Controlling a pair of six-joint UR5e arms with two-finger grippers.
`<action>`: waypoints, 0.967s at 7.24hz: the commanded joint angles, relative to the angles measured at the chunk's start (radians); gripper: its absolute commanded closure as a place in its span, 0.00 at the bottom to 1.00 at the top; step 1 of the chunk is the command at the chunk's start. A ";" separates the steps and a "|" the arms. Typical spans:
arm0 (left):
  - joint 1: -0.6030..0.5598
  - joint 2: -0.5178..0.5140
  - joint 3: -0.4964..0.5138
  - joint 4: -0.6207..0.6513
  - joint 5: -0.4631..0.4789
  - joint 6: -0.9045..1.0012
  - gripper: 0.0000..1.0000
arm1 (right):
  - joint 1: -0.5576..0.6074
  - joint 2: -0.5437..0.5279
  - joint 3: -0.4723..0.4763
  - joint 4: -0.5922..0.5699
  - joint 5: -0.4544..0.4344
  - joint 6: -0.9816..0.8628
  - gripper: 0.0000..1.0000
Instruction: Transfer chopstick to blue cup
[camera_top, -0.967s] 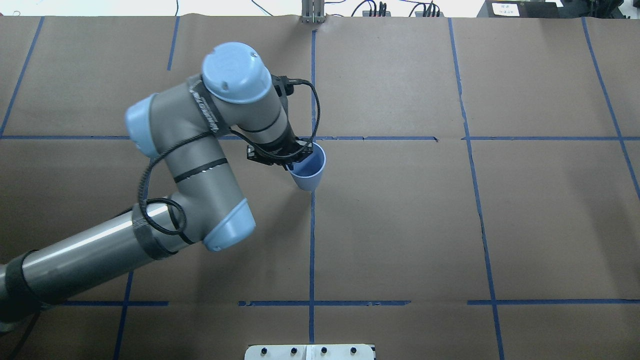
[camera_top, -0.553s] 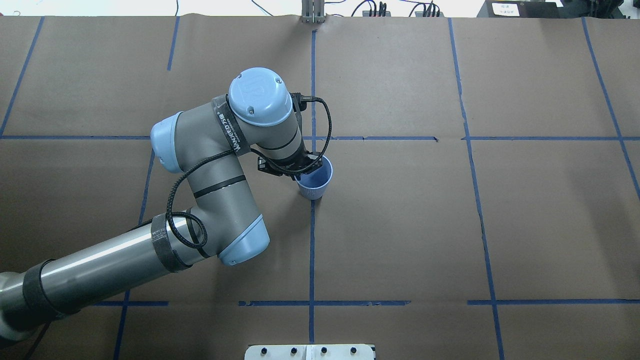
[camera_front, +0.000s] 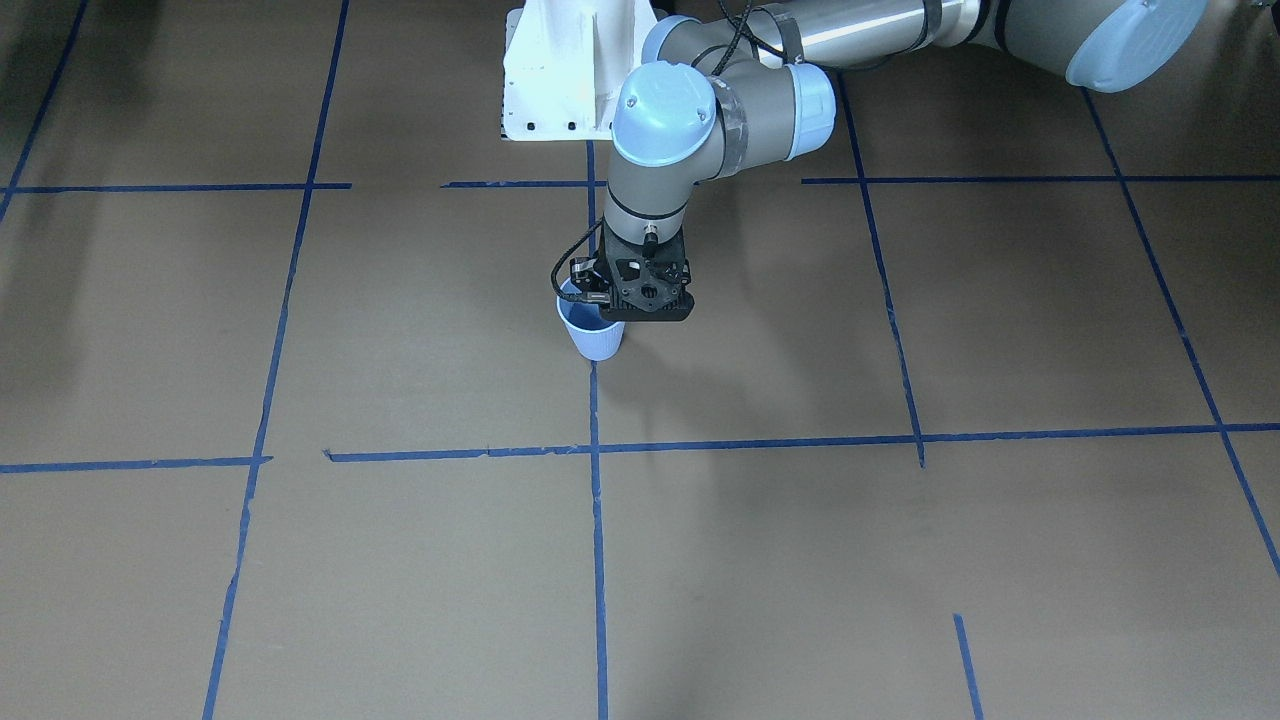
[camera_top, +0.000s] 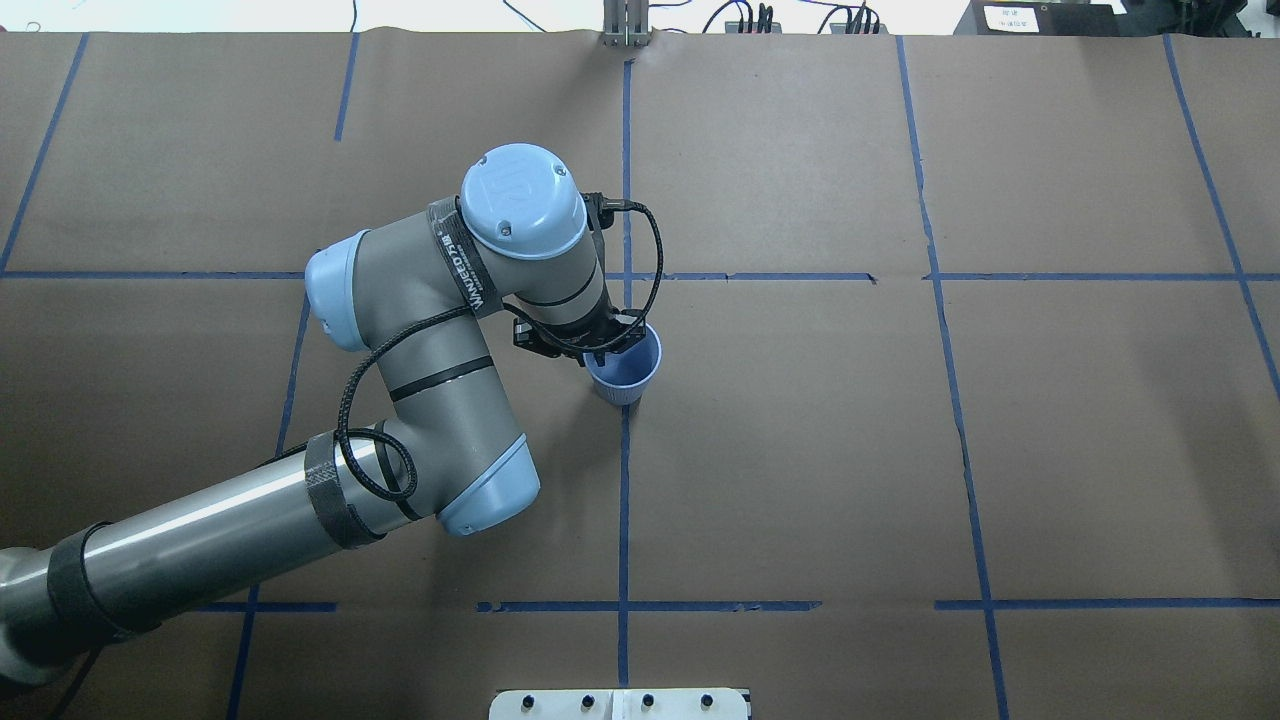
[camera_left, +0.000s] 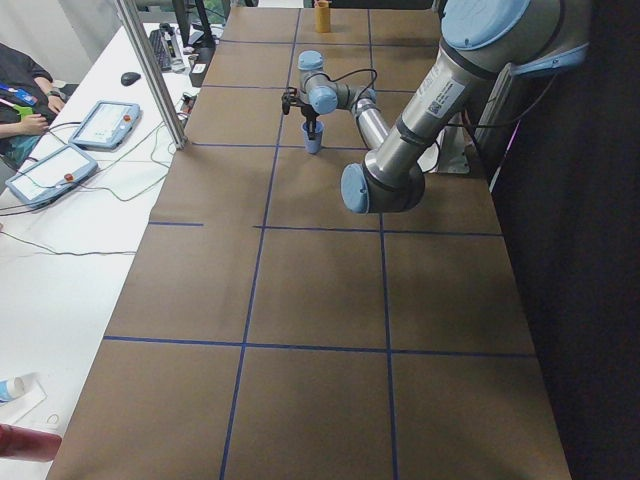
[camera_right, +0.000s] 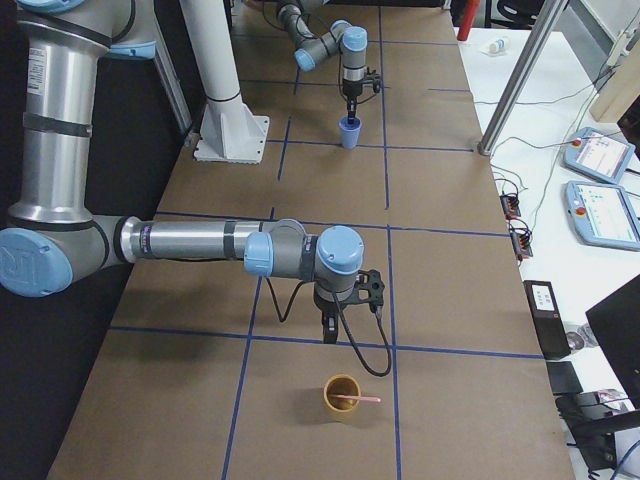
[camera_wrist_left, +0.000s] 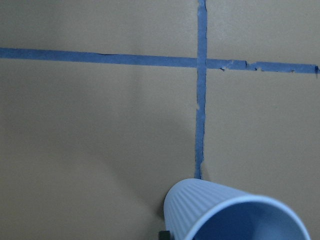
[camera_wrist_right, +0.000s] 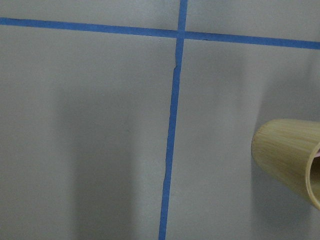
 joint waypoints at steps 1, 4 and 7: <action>0.000 0.000 -0.008 0.003 0.000 0.001 0.11 | 0.000 0.000 0.000 0.000 0.000 -0.001 0.00; -0.134 0.065 -0.054 0.035 -0.129 0.181 0.00 | 0.000 0.018 0.008 0.000 0.030 0.003 0.00; -0.402 0.313 -0.148 0.041 -0.339 0.558 0.00 | 0.000 0.026 0.008 0.002 0.077 0.003 0.00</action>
